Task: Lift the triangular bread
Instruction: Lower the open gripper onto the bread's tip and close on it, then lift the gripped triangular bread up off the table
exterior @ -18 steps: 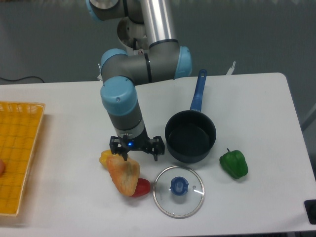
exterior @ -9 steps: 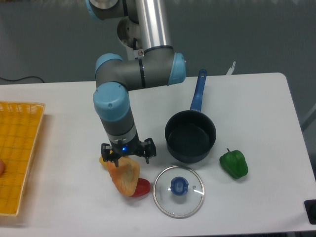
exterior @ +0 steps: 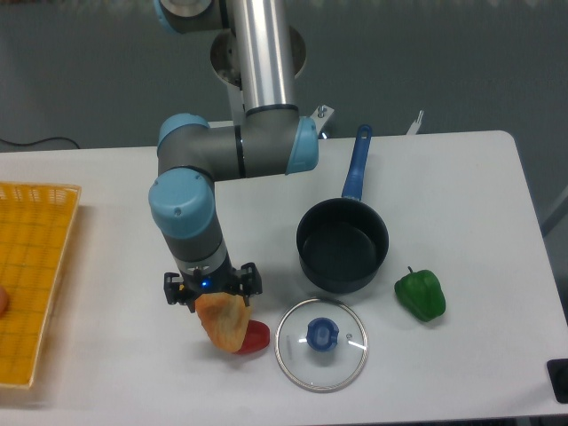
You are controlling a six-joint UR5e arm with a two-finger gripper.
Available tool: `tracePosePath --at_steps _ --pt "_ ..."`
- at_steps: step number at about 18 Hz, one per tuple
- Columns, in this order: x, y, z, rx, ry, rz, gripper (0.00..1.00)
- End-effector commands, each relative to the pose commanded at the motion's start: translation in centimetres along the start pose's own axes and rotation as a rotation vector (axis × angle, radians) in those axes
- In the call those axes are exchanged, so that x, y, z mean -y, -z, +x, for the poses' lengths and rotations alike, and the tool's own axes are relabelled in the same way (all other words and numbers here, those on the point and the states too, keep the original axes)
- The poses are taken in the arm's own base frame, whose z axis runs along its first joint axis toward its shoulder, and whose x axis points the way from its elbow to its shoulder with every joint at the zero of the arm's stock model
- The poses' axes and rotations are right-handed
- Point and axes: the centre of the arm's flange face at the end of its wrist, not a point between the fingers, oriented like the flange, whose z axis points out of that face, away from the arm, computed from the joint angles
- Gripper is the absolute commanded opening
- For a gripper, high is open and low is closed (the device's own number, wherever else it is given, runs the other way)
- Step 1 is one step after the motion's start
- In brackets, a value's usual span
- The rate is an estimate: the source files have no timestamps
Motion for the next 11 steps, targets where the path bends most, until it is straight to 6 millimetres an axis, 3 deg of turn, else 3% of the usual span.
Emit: tracePosePath --at_steps 6,11 --pt "-0.24 -0.27 0.50 0.001 -0.015 -0.006 0.99" --pt "-0.17 -0.72 0.52 0.000 -0.022 -0.012 0.93"
